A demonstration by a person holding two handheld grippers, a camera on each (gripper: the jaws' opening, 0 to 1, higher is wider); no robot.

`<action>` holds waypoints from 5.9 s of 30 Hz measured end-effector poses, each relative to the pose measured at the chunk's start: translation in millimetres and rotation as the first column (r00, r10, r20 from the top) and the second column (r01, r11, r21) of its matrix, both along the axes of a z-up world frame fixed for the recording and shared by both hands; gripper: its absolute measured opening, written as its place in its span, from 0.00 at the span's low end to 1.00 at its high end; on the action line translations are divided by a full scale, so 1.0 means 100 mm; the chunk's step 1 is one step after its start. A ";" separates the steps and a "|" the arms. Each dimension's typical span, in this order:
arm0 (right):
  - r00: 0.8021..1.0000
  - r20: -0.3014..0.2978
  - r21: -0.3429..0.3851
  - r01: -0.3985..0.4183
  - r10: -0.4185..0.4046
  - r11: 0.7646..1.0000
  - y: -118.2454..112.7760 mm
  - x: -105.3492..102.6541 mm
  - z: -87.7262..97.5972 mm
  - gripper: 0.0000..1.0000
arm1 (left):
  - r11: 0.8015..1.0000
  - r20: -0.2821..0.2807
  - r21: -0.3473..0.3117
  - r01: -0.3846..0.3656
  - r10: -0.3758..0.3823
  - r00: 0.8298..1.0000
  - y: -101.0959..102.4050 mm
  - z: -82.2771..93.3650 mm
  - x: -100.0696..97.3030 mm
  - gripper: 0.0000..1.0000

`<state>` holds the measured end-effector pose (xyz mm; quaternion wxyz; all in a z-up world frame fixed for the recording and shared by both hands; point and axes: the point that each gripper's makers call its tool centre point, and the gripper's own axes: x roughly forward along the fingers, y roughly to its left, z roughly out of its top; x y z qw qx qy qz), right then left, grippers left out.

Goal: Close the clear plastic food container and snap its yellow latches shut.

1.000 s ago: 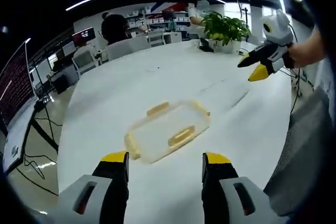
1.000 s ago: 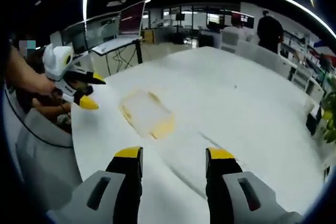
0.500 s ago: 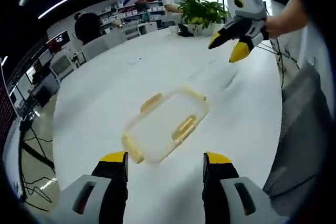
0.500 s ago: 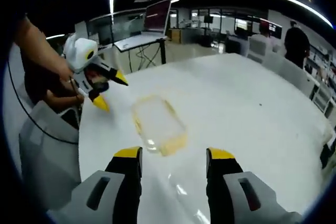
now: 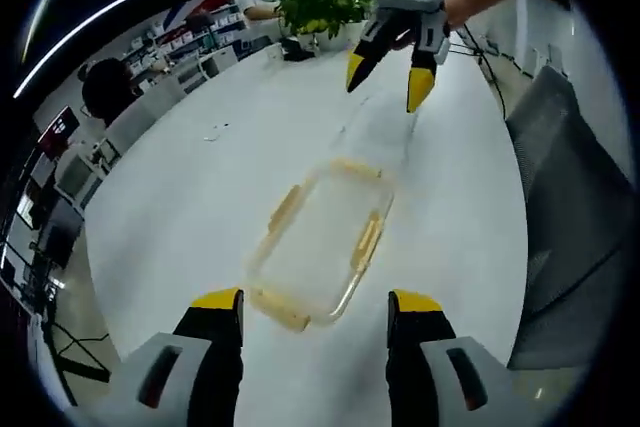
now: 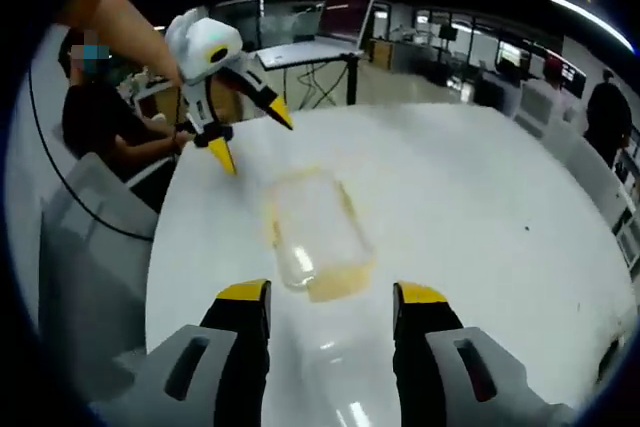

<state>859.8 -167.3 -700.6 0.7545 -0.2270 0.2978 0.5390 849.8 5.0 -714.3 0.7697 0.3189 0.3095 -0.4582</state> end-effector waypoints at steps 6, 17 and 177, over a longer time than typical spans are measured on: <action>0.996 -0.019 -0.052 -0.090 0.089 0.995 0.10 0.01 -0.10 0.46 | 0.990 -0.024 0.065 0.123 -0.122 0.992 -0.01 -0.09 0.02 0.53; 0.977 -0.027 -0.151 -0.212 0.211 0.965 0.16 0.08 -0.29 0.46 | 0.960 -0.075 0.110 0.257 -0.250 0.965 0.02 -0.25 0.13 0.56; 0.959 -0.099 -0.380 -0.283 0.265 0.881 -1.12 0.03 0.05 0.36 | 0.885 -0.202 0.186 0.427 -0.391 0.898 -1.27 0.33 0.28 0.32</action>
